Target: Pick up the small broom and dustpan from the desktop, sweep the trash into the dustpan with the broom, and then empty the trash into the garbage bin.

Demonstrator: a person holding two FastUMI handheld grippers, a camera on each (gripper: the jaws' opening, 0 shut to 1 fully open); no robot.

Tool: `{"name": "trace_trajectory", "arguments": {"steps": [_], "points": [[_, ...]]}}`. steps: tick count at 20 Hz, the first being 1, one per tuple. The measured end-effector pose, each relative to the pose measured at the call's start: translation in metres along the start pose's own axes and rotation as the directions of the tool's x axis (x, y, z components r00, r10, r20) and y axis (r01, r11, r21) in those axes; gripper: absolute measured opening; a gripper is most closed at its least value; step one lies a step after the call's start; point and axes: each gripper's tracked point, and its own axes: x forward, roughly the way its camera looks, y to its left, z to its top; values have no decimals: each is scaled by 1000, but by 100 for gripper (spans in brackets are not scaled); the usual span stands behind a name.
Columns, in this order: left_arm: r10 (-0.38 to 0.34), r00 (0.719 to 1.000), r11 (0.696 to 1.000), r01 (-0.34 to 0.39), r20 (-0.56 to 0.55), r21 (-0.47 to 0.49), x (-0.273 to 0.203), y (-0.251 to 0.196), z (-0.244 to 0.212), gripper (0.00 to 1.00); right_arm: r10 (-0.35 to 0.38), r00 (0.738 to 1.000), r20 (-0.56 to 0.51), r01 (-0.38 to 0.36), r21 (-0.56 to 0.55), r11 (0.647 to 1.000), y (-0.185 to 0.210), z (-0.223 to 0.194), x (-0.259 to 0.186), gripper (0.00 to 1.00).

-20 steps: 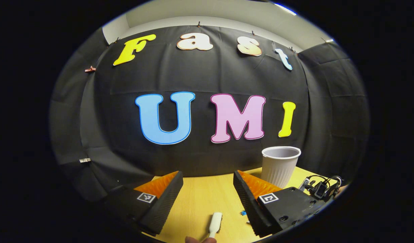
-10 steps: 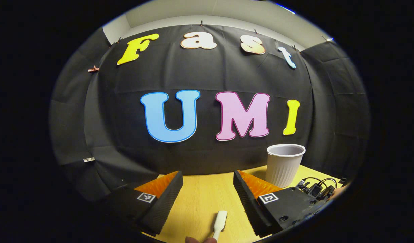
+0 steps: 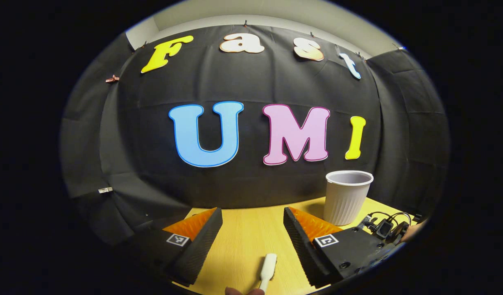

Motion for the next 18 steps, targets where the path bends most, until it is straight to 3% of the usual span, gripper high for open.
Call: {"name": "trace_trajectory", "arguments": {"steps": [4,6,7,8,10,12,13,16,17,18], "points": [[-59,992,998,59,-110,-4,4,-2,-35,95,-18,998,62,20,-38,999,-1,5,-24,36],[-97,966,995,98,-241,-5,7,-5,-72,95,-18,997,81,22,-54,998,0,2,-36,36],[-111,938,993,114,-329,-9,4,-5,-98,96,-15,996,88,20,-49,999,2,1,-42,36],[-121,900,992,127,-418,-13,2,-6,-125,96,-15,995,94,19,-41,999,2,-1,-47,36],[-146,776,985,170,-614,-19,-6,-10,-188,96,-22,995,102,25,-29,999,0,-7,-52,36],[-157,655,979,203,-739,-29,-15,-14,-238,96,-36,994,103,39,-29,999,-4,-12,-56,39],[-162,613,976,214,-774,-35,-18,-15,-252,96,-41,994,101,44,-27,999,-6,-15,-57,39],[-153,515,973,230,-843,-36,-18,-18,-286,95,-48,994,99,48,5,999,-11,-24,-56,36],[-148,492,971,235,-858,-33,-16,-17,-295,95,-50,994,94,49,19,999,-12,-27,-56,39],[-143,473,970,240,-869,-29,-14,-18,-302,94,-52,994,91,49,31,998,-13,-30,-56,36]]}}
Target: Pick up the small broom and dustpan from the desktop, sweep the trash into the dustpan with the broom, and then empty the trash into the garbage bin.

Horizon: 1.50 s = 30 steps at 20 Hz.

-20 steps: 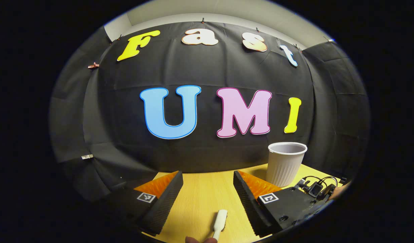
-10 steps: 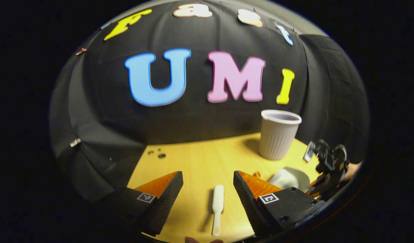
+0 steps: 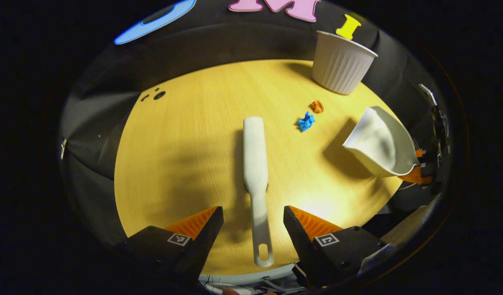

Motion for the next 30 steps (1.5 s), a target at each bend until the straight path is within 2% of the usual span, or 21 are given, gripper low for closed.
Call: {"name": "trace_trajectory", "arguments": {"steps": [4,8,10,11,12,13,14,15,16,18,19,21,24,25,30], "points": [[-17,998,1000,17,-63,5,31,-5,-4,93,-14,1000,-3,14,31,999,-6,-4,-5,36],[-16,995,999,19,-101,33,47,-10,-8,84,-23,1000,2,23,63,998,-11,-1,-10,36],[-5,993,999,9,-120,35,52,-8,-11,75,-25,1000,7,24,69,997,-12,3,-10,36],[-4,995,999,7,-103,34,53,-7,-7,67,-24,1000,10,23,71,997,-11,5,-10,36],[-2,994,999,6,-109,34,55,-7,-6,65,-20,1000,10,19,73,997,-10,6,-9,36],[0,993,999,4,-118,32,55,-6,-7,55,-14,1000,11,14,72,997,-9,8,-9,36],[7,993,1000,-3,-116,30,58,-4,-5,52,-8,1000,12,8,67,998,-7,10,-8,36],[13,992,1000,-10,-127,23,56,-4,-5,39,-2,1000,9,2,59,998,-6,11,-8,36],[18,991,1000,-16,-132,21,55,-2,-4,31,6,1000,2,-6,48,999,-4,11,-8,36],[37,991,999,-33,-129,36,55,2,-1,28,28,999,-21,-28,20,999,0,15,-8,36],[38,993,998,-33,-115,47,54,2,4,27,39,998,-43,-39,-1,999,2,16,-8,39],[27,996,998,-23,-81,56,53,0,19,28,39,995,-93,-43,-41,998,1,18,-9,36],[28,998,996,-24,-49,85,54,0,50,27,35,985,-167,-50,-83,995,1,21,-8,36],[33,999,994,-29,-33,102,55,0,62,25,36,983,-182,-55,-98,994,0,24,-6,36],[22,1000,986,-25,18,167,68,-15,118,27,25,970,-242,-61,-144,988,-1,32,4,36]]}}
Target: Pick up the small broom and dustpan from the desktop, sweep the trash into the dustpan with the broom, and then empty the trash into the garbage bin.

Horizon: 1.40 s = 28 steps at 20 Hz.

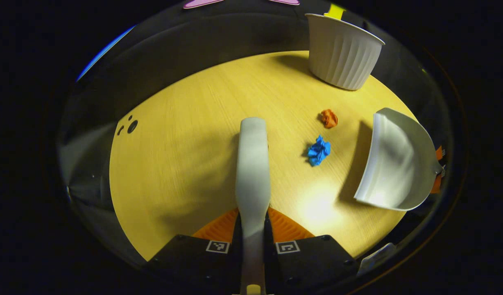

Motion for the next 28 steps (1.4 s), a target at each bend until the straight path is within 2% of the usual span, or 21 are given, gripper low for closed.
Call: {"name": "trace_trajectory", "arguments": {"steps": [6,8,9,11,13,15,19,20,21,22,24,25,26,28], "points": [[-39,999,995,38,0,96,22,-26,36,27,-5,999,-44,4,-13,1000,-1,2,9,39],[-57,998,991,56,2,118,29,-35,46,27,-4,999,-46,4,-5,1000,0,6,13,33],[-69,998,989,69,0,128,32,-40,48,27,-5,999,-48,5,-1,1000,-1,7,15,39],[-112,994,982,111,-4,150,34,-55,53,24,-7,998,-54,8,4,1000,-4,8,17,39],[-177,984,971,178,-23,162,31,-74,52,29,-10,998,-55,11,8,1000,-4,11,16,36],[-255,965,951,261,-59,163,26,-96,46,29,-8,999,-52,9,9,1000,-7,11,18,33],[-370,921,906,387,-123,170,16,-126,30,27,-10,1000,-23,9,-27,1000,-13,10,22,39],[-392,910,896,410,-133,167,11,-131,28,27,-4,1000,-19,4,-27,1000,-13,10,23,36],[-412,900,888,432,-140,161,8,-136,27,27,5,1000,-18,-5,-20,1000,-12,9,24,39],[-433,889,878,453,-149,152,6,-141,26,26,13,1000,-14,-13,-10,1000,-11,9,26,36],[-488,856,853,509,-171,116,-4,-152,22,27,25,1000,-6,-25,6,1000,-8,7,28,39],[-504,844,844,526,-182,105,-8,-156,17,27,26,1000,3,-26,9,1000,-8,8,28,36],[-515,835,836,539,-193,101,-13,-157,13,27,26,1000,12,-27,10,1000,-8,8,29,39],[-535,822,825,559,-195,90,-24,-161,10,27,27,999,33,-28,15,1000,-9,10,31,36]]}}
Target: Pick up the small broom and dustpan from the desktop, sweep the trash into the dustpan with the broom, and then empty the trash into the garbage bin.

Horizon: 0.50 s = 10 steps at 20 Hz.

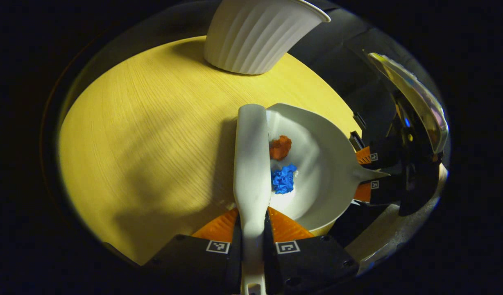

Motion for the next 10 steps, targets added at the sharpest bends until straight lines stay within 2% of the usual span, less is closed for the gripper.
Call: {"name": "trace_trajectory", "arguments": {"steps": [2,3,5,6,10], "points": [[1,1000,1000,-1,20,-4,-10,-4,-1,27,-1,1000,24,1,9,1000,0,-1,4,39],[11,999,1000,-11,33,-7,-14,-2,-3,27,-6,999,39,5,14,1000,0,-2,6,36],[41,997,999,-40,61,-27,-23,-1,-3,27,-20,997,71,18,24,1000,0,-3,7,36],[57,995,998,-54,82,-41,-28,1,-2,26,-21,996,91,18,37,999,0,-2,6,39],[170,977,982,-156,131,-109,-37,22,-5,27,-36,992,123,23,106,994,1,-6,-5,36]]}}
